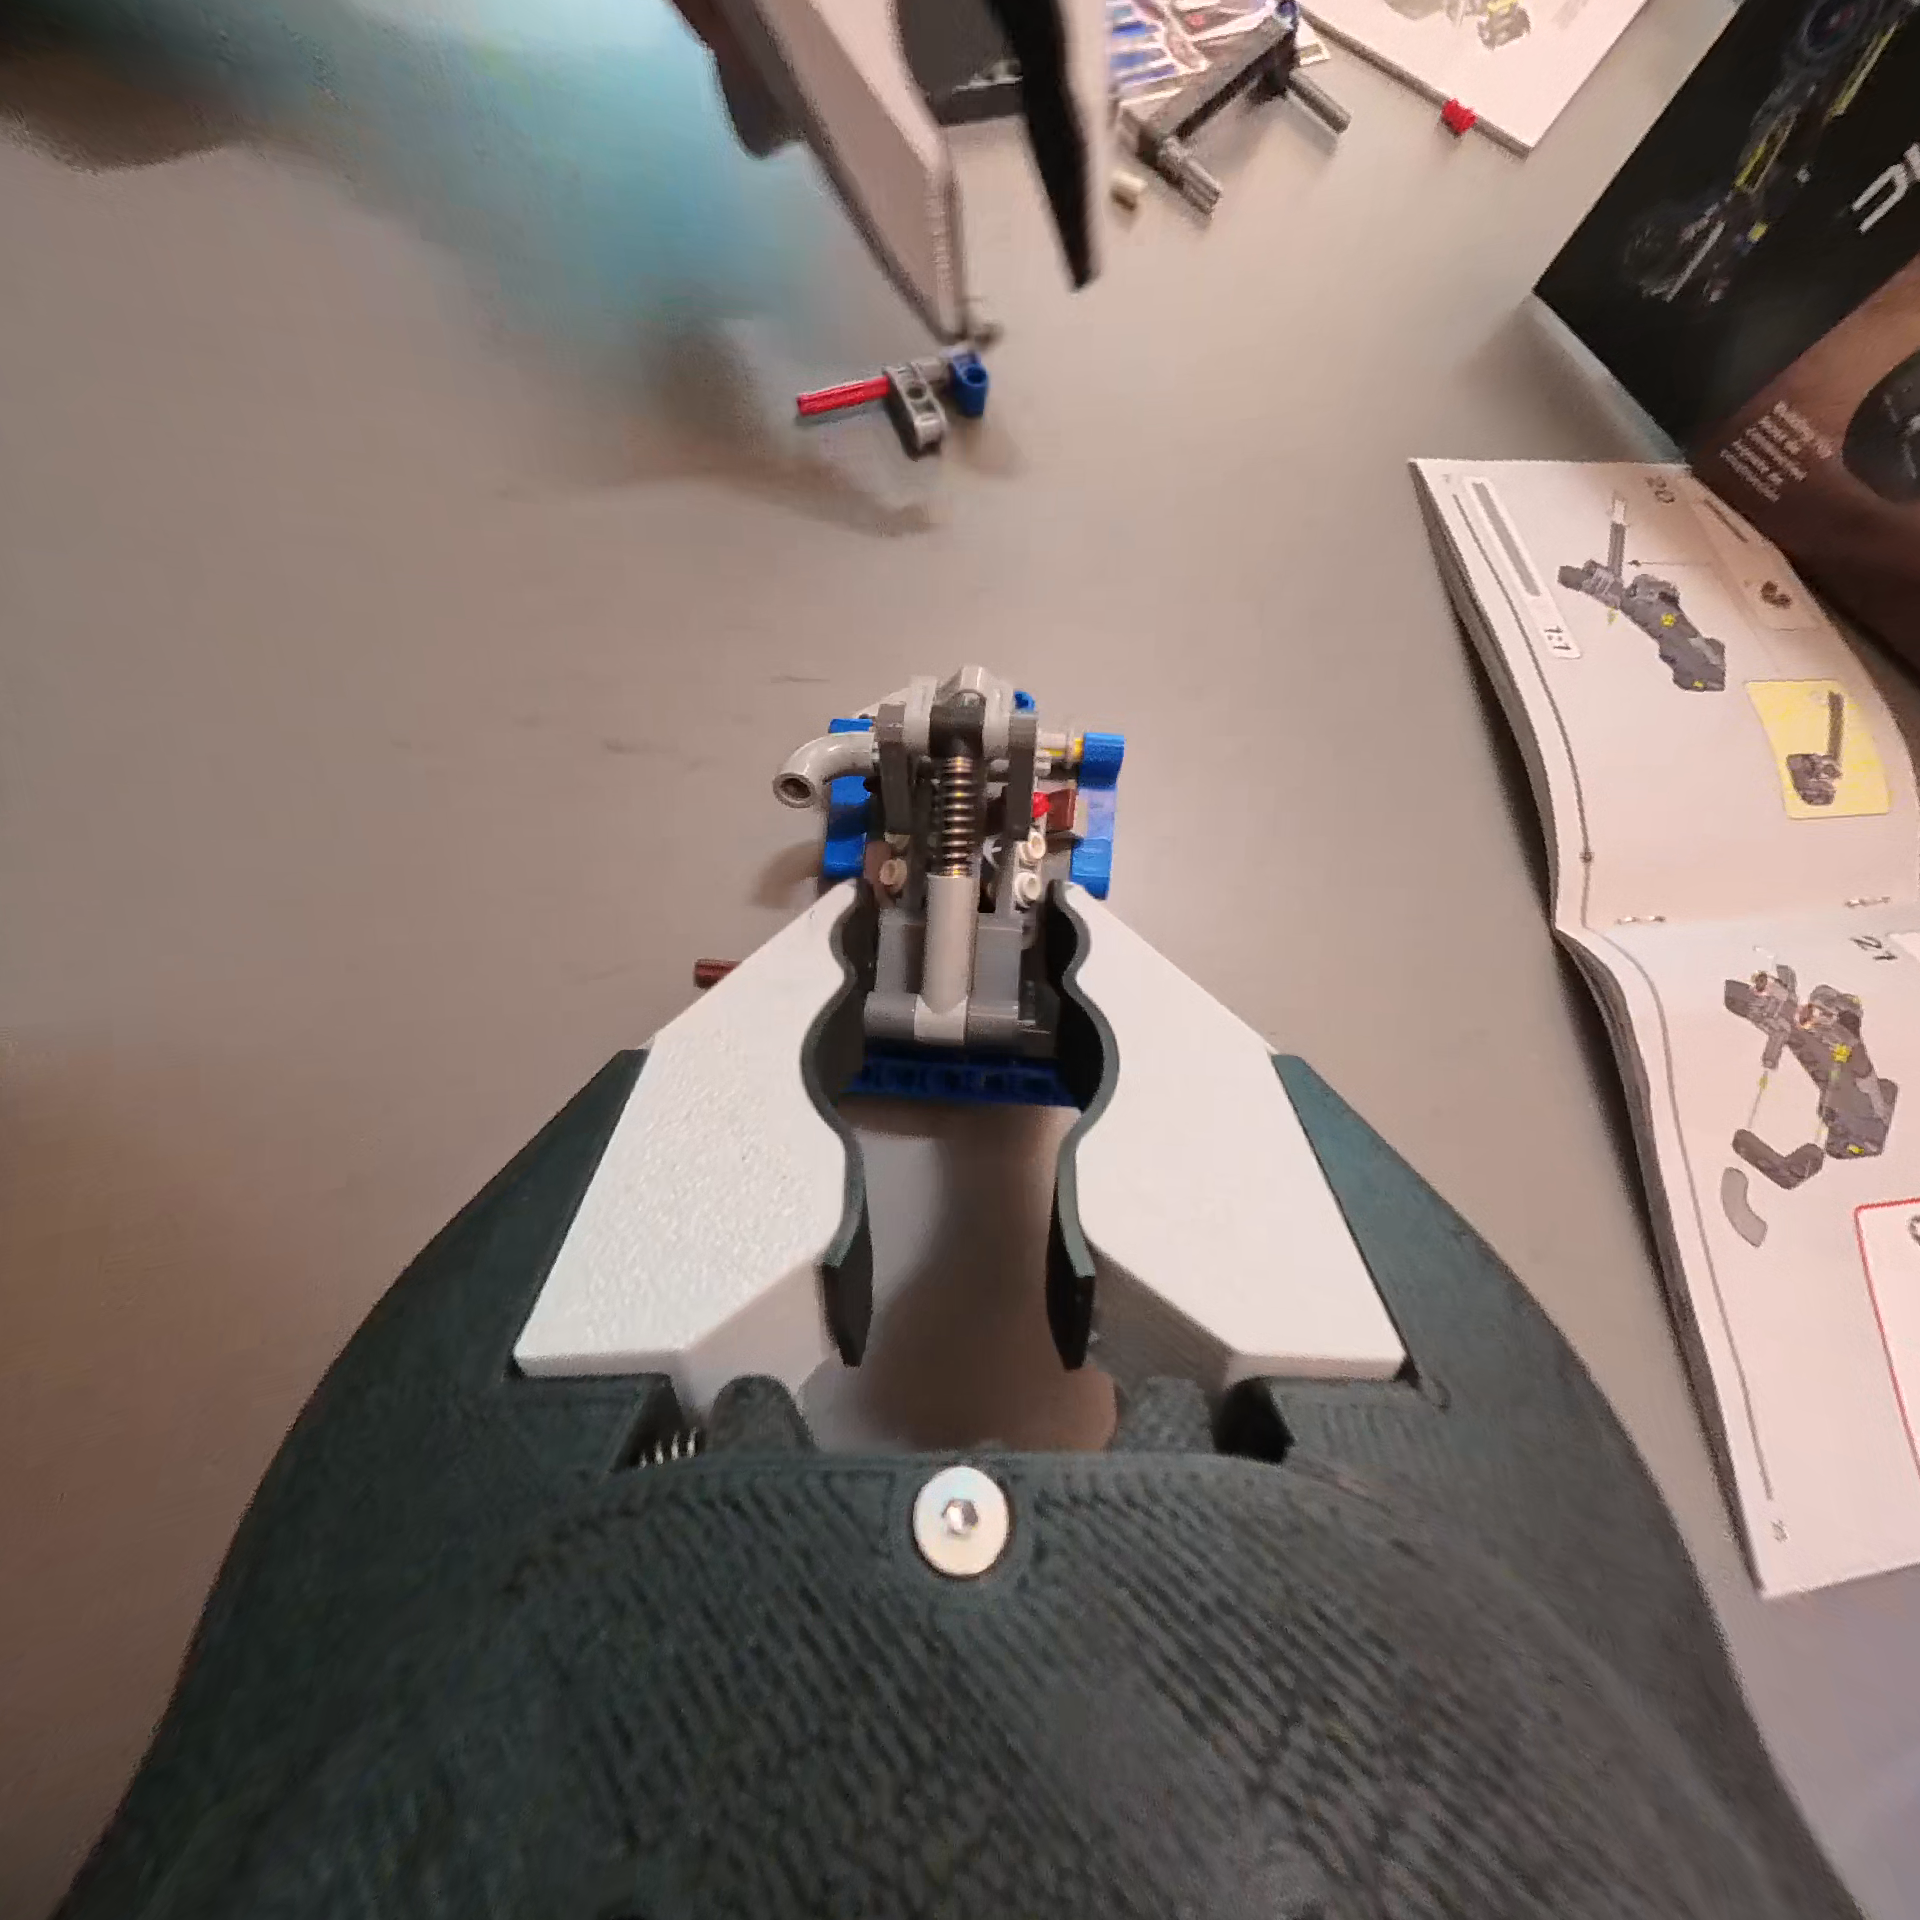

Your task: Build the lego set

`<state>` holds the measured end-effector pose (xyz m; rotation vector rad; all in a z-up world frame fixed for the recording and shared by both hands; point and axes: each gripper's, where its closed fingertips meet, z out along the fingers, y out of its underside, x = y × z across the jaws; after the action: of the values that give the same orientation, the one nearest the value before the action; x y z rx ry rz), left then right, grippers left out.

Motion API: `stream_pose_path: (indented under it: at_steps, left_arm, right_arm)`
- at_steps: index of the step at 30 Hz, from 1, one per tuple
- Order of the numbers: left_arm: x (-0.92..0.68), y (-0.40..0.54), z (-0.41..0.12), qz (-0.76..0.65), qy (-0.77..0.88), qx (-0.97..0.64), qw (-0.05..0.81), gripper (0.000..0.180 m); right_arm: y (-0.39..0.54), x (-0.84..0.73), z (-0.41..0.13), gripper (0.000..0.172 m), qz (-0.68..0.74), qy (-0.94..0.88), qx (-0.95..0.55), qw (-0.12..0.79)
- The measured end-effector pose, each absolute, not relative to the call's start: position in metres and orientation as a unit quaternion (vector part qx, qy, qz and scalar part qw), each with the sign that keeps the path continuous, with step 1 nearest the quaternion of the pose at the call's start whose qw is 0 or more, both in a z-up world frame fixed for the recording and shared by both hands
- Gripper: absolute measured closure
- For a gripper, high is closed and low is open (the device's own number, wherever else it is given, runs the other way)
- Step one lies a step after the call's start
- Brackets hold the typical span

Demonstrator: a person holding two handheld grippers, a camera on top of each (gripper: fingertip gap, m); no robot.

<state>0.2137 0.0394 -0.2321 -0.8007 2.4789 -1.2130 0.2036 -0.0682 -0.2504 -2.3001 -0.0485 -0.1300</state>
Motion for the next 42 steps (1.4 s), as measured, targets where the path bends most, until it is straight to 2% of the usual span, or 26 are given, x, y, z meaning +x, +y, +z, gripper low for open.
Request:
stream_pose_path:
  at_steps: [4, 8, 11, 13, 16, 18, 20, 24, 28, 31, 36, 39, 42]
  left_arm:
    - [0.177, 0.011, -0.237, -0.416, 0.86, -0.259, 0.144, 0.153]
    - [0.161, -0.022, -0.244, -0.407, 0.86, -0.226, 0.209, 0.155]
    - [0.161, -0.034, -0.247, -0.404, 0.845, -0.279, 0.214, 0.16]
    - [0.159, -0.041, -0.248, -0.427, 0.826, -0.329, 0.166, 0.16]
    - [0.154, -0.053, -0.236, -0.515, 0.745, -0.423, 0.012, 0.163]
    - [0.156, -0.054, -0.228, -0.56, 0.676, -0.472, -0.081, 0.164]
    - [0.161, -0.05, -0.226, -0.583, 0.63, -0.498, -0.127, 0.17]
    - [0.168, -0.044, -0.212, -0.635, 0.601, -0.476, -0.098, 0.173]
    - [0.172, -0.041, -0.197, -0.661, 0.61, -0.435, -0.038, 0.171]
    - [0.172, -0.04, -0.189, -0.667, 0.628, -0.401, 0.008, 0.168]
    - [0.17, -0.042, -0.18, -0.679, 0.639, -0.361, 0.034, 0.168]
    - [0.169, -0.041, -0.18, -0.668, 0.661, -0.337, 0.061, 0.167]
    - [0.178, -0.025, -0.193, -0.606, 0.719, -0.309, 0.143, 0.17]
  right_arm:
    - [-0.064, 0.209, -0.25, 0.133, -0.082, -0.01, -0.911, 0.405]
    - [-0.058, 0.206, -0.252, 0.144, -0.077, -0.015, -0.91, 0.407]
    - [-0.058, 0.206, -0.252, 0.144, -0.08, 0.003, -0.91, 0.406]
    - [-0.061, 0.206, -0.252, 0.144, -0.084, 0.023, -0.914, 0.397]
    - [-0.067, 0.203, -0.249, 0.143, -0.095, 0.025, -0.915, 0.391]
    - [-0.066, 0.205, -0.238, 0.137, -0.092, 0.04, -0.905, 0.414]
    - [-0.065, 0.206, -0.233, 0.139, -0.072, 0.044, -0.904, 0.42]
    - [-0.066, 0.209, -0.242, 0.131, -0.079, -0.001, -0.922, 0.378]
    - [-0.062, 0.206, -0.25, 0.131, -0.073, -0.047, -0.929, 0.359]
    - [-0.061, 0.207, -0.251, 0.131, -0.069, -0.052, -0.93, 0.356]
    - [-0.062, 0.208, -0.247, 0.131, -0.07, -0.054, -0.928, 0.363]
    - [-0.073, 0.212, -0.241, 0.126, -0.088, -0.042, -0.931, 0.351]
    - [-0.081, 0.222, -0.225, 0.13, -0.115, -0.011, -0.919, 0.377]
